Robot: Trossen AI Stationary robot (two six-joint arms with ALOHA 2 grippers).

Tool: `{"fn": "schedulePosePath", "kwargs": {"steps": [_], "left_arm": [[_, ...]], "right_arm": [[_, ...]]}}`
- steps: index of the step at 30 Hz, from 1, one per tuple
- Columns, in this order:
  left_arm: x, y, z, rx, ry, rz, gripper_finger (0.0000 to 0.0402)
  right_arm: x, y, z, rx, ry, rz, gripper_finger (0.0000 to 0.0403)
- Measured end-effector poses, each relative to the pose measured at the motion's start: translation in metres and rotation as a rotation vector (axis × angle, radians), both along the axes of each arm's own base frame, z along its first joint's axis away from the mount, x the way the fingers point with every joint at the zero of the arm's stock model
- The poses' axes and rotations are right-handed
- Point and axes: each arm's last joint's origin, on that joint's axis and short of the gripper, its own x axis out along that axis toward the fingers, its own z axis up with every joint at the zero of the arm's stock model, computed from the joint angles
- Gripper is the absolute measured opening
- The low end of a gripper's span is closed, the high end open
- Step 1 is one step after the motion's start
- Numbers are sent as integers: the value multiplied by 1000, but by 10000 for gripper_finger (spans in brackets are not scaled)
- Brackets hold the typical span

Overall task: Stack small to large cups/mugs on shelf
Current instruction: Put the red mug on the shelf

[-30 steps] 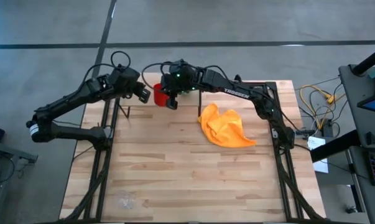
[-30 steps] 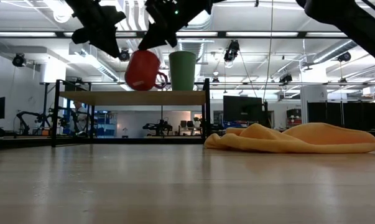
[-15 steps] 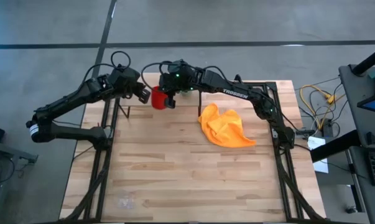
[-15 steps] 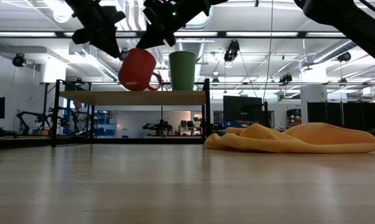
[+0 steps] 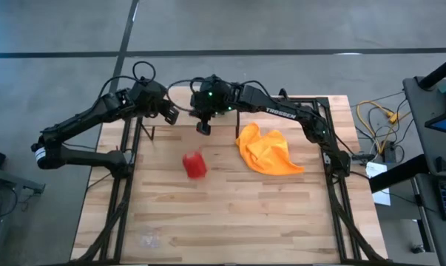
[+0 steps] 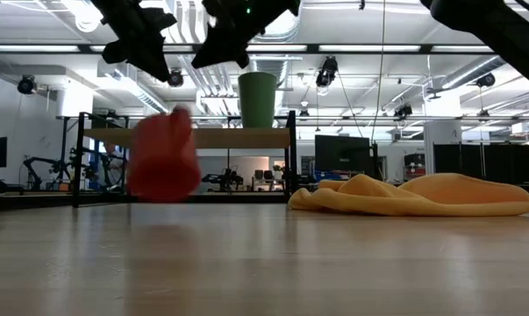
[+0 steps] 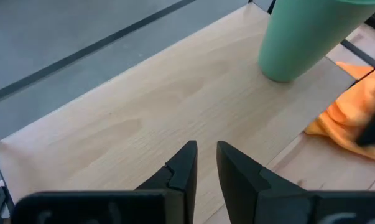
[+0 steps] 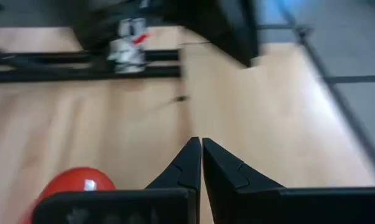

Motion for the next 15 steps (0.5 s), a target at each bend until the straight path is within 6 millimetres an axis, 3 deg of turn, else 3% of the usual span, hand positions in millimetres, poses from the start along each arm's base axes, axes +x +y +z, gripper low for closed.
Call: {"fn": "schedulePosePath", "kwargs": {"steps": [5, 15], "left_arm": [[-2, -2, -4, -41, 32, -17, 49], [5, -20, -6, -136, 10, -159, 49]], "right_arm": [[-6, 38, 5, 20, 71, 82, 8], [-10, 113, -19, 49, 314, 152, 8]]}}
